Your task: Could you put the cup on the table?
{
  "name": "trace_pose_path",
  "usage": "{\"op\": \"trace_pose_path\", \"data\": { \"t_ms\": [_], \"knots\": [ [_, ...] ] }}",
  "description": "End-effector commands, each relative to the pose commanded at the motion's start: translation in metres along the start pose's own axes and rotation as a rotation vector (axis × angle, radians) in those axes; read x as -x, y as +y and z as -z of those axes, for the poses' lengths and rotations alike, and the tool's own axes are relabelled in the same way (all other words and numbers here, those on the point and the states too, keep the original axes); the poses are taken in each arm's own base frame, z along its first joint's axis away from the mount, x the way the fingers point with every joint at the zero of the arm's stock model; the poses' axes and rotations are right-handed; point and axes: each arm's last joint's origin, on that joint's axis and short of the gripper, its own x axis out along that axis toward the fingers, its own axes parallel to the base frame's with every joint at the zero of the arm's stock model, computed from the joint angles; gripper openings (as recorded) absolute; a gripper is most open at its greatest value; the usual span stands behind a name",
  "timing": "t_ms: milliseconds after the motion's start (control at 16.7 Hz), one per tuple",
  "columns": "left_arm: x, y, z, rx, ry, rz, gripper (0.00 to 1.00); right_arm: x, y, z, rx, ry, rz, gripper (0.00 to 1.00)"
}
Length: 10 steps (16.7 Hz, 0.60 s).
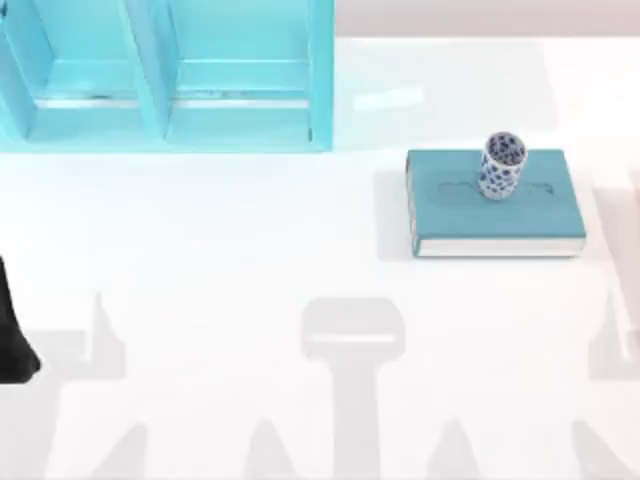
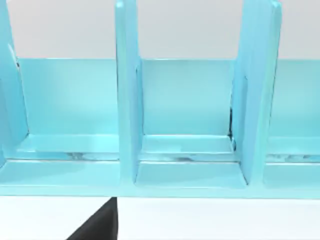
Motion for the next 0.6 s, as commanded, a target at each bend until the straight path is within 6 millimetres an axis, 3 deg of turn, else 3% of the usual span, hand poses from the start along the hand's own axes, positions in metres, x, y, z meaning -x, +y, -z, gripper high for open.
{"op": "trace_pose_path", "data": {
  "t_ms": [300,600],
  "knots": [
    [0.0,0.0,0.0,0.0,0.0,0.0,1.0,0.0,0.001,-0.012,-0.009,0.018,-0.016,1.0],
    [0.0,0.0,0.0,0.0,0.0,0.0,1.0,-0.005,0.008,-0.069,-0.045,0.136,-0.08,1.0]
  ]
}}
